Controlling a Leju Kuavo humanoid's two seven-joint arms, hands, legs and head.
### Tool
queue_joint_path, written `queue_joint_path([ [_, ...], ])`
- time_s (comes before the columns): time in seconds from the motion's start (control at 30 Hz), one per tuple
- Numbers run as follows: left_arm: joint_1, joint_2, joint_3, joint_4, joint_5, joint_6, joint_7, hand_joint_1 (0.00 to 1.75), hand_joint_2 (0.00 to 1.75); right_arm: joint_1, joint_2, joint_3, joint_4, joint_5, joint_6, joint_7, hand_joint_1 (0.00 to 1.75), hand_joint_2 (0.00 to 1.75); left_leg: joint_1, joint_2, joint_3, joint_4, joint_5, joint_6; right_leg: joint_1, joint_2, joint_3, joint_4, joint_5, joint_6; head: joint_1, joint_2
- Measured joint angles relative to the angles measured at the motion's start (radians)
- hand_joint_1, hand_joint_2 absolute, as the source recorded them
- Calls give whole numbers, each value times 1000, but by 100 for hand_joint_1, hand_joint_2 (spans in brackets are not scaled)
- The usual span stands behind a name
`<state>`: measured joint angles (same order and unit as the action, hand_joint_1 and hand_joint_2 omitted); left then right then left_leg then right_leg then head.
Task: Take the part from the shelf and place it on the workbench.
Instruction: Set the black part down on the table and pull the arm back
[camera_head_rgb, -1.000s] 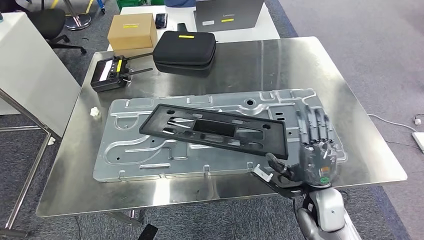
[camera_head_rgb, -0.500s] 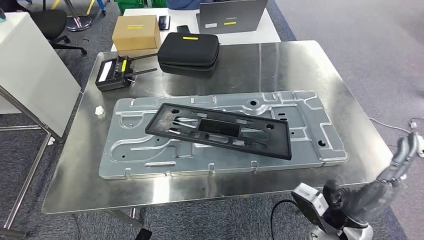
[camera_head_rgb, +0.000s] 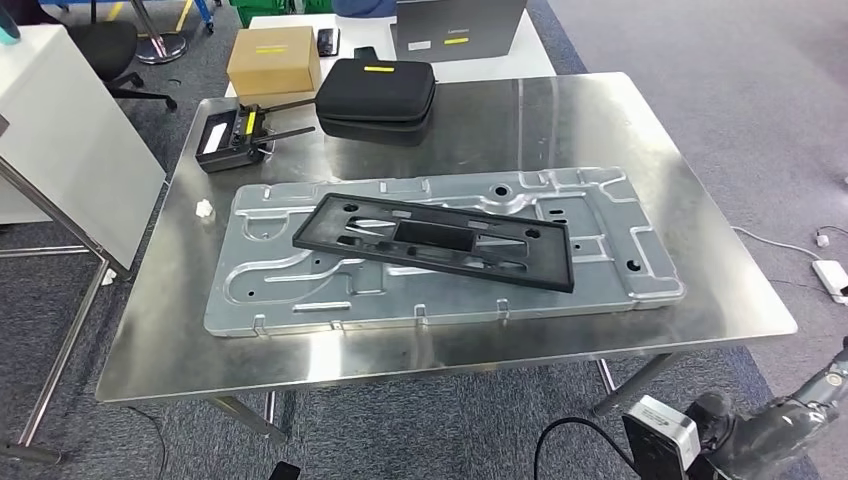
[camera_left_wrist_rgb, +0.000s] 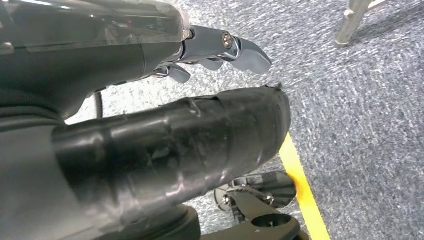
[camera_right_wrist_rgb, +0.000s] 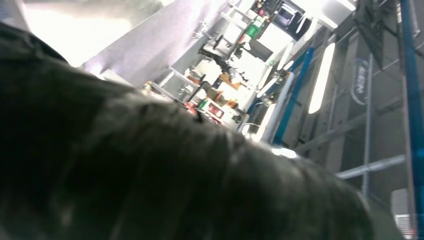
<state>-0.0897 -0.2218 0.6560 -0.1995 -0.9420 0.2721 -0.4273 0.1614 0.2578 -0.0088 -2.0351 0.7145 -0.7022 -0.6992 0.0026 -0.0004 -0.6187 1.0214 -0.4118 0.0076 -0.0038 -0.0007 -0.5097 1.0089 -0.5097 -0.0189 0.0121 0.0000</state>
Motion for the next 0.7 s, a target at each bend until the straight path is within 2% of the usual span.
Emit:
queue_joint_path([
  [0.03,1,1,3,0,0,1,-1,0,0,7,4,0,0,-4,0,0,0,0,0,-1,-8,17,-21,-5,-3,-1,-7,-4,9,-8,-1,0],
  [0.07,3,2,6,0,-2,3,-2,0,0,14,8,0,1,-7,1,0,0,0,1,-2,-23,55,-58,-10,-7,-3,-16,-7,18,-15,-2,0],
  [0.13,3,4,12,0,-4,4,-3,0,0,30,16,0,5,-17,2,0,0,0,4,-2,-59,176,-152,-18,-6,-6,-37,-6,33,-21,-4,0],
  [0.17,4,5,15,0,-5,4,-4,0,0,39,18,0,9,-25,2,0,0,0,6,-2,-71,233,-182,-21,-5,-7,-49,-5,41,-21,-4,0],
  [0.2,5,7,19,0,-6,4,-5,0,0,46,19,0,13,-35,2,0,0,0,7,-2,-69,265,-189,-24,-5,-8,-60,-3,48,-20,-4,0],
  [0.23,6,8,22,0,-5,4,-6,0,0,52,20,-1,17,-44,2,0,0,0,8,-2,-49,262,-177,-24,-5,-8,-70,-1,54,-18,-4,0],
  [0.27,7,8,26,0,-5,4,-7,0,0,57,21,-1,22,-52,2,0,0,0,8,-2,-11,219,-151,-24,-5,-8,-78,2,60,-16,-4,0],
  [0.33,7,9,33,0,-5,5,-8,0,0,66,23,-4,30,-62,2,0,0,0,7,-2,94,70,-115,-17,-4,-8,-91,11,69,-10,-4,0],
  [0.37,6,10,35,0,-5,6,-9,0,0,69,24,-5,33,-66,2,0,0,0,5,-3,131,11,-110,-12,-3,-8,-95,14,73,-4,-4,0],
  [0.4,6,10,37,0,-5,6,-9,0,0,71,24,-6,36,-70,2,0,0,0,2,-3,151,-26,-112,-8,-2,-9,-99,17,78,1,-4,0],
  [0.47,8,11,39,0,-5,8,-9,0,0,74,25,-8,40,-78,2,0,0,0,0,-3,147,-39,-109,2,-1,-9,-101,14,90,14,-3,0],
  [0.5,9,10,40,0,-5,8,-9,0,0,76,25,-8,42,-81,2,0,0,0,2,0,143,-44,-102,8,-2,-7,-103,18,88,20,-3,0],
  [0.53,10,10,40,0,-5,8,-9,0,0,77,25,-9,43,-83,2,0,0,0,5,2,138,-47,-92,17,-2,-5,-110,32,71,25,-2,0],
  [0.57,10,10,41,0,-5,8,-9,0,0,78,25,-9,44,-84,2,0,0,0,8,5,130,-51,-82,25,-2,-3,-123,65,38,29,-2,0],
  [0.63,10,10,42,0,-7,8,-9,0,0,79,25,-11,47,-84,2,0,0,0,7,9,110,-50,-66,34,-5,0,-160,178,-54,35,-1,0],
  [0.67,10,10,42,0,-8,9,-9,0,0,79,24,-11,49,-85,2,0,0,0,6,10,99,-47,-58,34,-6,0,-175,237,-86,37,-1,0],
  [0.7,10,10,43,0,-8,9,-9,0,0,79,24,-12,51,-86,2,0,0,0,6,11,86,-43,-51,33,-7,-1,-179,277,-96,38,-1,0],
])
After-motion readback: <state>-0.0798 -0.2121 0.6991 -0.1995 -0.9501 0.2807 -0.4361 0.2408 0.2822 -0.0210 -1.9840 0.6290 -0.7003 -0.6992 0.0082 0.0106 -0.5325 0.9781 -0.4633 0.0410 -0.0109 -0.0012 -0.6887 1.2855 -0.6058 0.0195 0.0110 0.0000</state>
